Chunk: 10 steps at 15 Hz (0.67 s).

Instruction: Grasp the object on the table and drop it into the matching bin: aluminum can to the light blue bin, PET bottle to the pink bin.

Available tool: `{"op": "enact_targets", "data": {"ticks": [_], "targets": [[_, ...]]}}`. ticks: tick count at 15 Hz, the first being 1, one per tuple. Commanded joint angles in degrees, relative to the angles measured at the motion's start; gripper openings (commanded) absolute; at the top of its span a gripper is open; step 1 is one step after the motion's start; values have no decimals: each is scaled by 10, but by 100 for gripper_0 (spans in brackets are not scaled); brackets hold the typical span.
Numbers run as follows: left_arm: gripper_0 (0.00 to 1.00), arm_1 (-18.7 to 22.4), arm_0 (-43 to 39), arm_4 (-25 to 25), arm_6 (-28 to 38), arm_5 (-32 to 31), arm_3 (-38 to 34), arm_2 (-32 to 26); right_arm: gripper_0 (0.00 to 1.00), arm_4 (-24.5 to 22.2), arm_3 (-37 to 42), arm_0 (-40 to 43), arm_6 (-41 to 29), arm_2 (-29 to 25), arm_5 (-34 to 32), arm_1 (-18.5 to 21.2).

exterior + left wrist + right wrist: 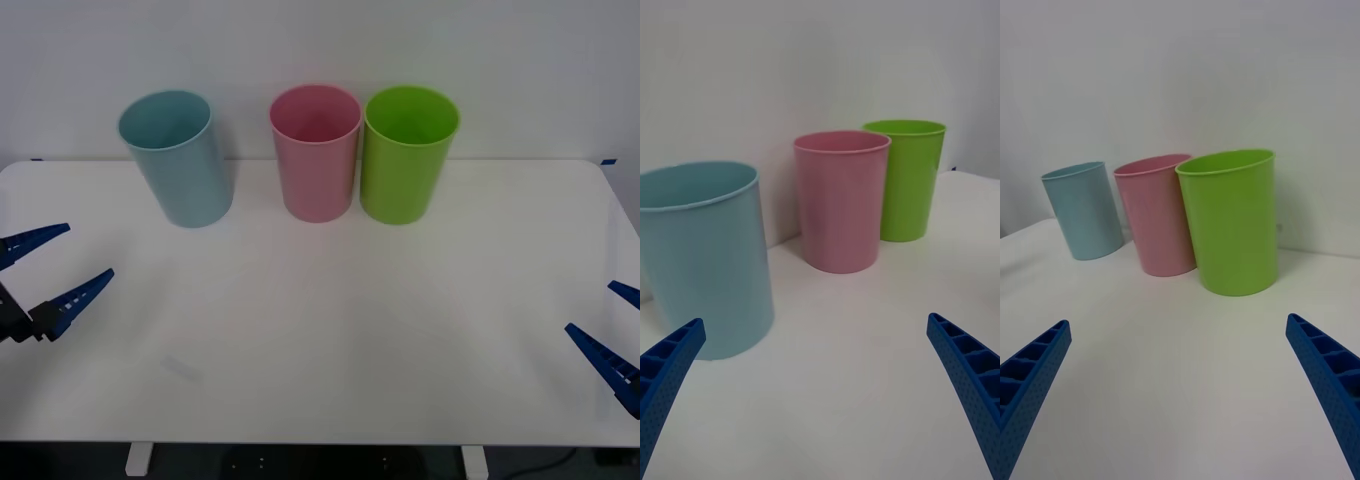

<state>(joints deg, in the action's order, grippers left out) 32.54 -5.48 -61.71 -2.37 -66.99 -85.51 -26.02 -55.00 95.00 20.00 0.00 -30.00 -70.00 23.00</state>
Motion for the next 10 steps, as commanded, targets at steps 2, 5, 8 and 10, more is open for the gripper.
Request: {"op": "enact_targets", "data": {"ticks": [2,5,8,10], "targets": [[100,3,-23,11,-4,-19,-1,-6,100,0,0,0,0,0,0,0],[100,2,-28,15,-4,-24,-1,-5,100,0,0,0,0,0,0,0],[100,2,-28,15,1,-24,-1,0,100,0,0,0,0,0,0,0],[100,2,-28,15,1,-24,-1,0,100,0,0,0,0,0,0,0]]}}
